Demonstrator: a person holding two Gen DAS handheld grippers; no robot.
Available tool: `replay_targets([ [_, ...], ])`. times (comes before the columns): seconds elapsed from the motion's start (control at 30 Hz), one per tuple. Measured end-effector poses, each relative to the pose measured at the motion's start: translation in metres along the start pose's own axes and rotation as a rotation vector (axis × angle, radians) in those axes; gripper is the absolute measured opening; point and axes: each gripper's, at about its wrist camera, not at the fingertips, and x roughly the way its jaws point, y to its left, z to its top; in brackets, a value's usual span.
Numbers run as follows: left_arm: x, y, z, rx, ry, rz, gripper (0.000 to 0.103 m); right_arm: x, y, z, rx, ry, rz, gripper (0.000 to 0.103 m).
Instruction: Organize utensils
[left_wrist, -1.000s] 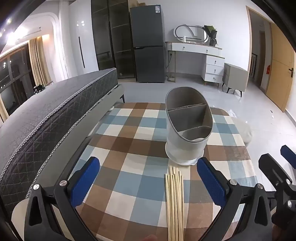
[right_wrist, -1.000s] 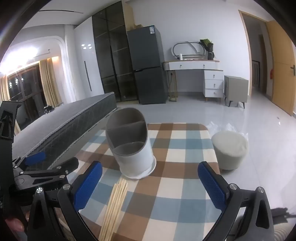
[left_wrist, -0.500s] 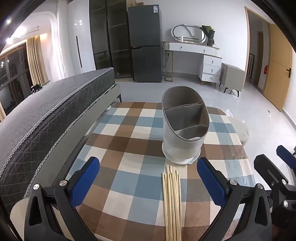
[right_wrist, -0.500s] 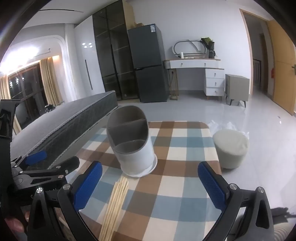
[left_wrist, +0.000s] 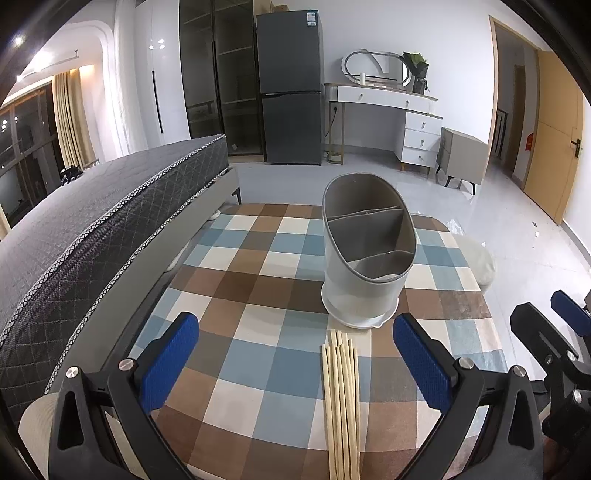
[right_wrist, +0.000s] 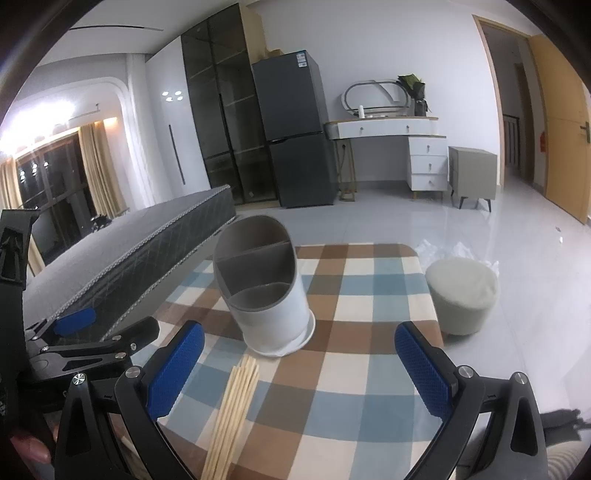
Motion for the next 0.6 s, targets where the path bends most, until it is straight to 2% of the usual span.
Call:
replay_targets([
  [0.6,0.0015,0.0009,-0.0009,-0.004,0.003,0.016,0.102,-0.0031,-0.0009,0.0004,0.001,-0.009,-0.014,0.103],
])
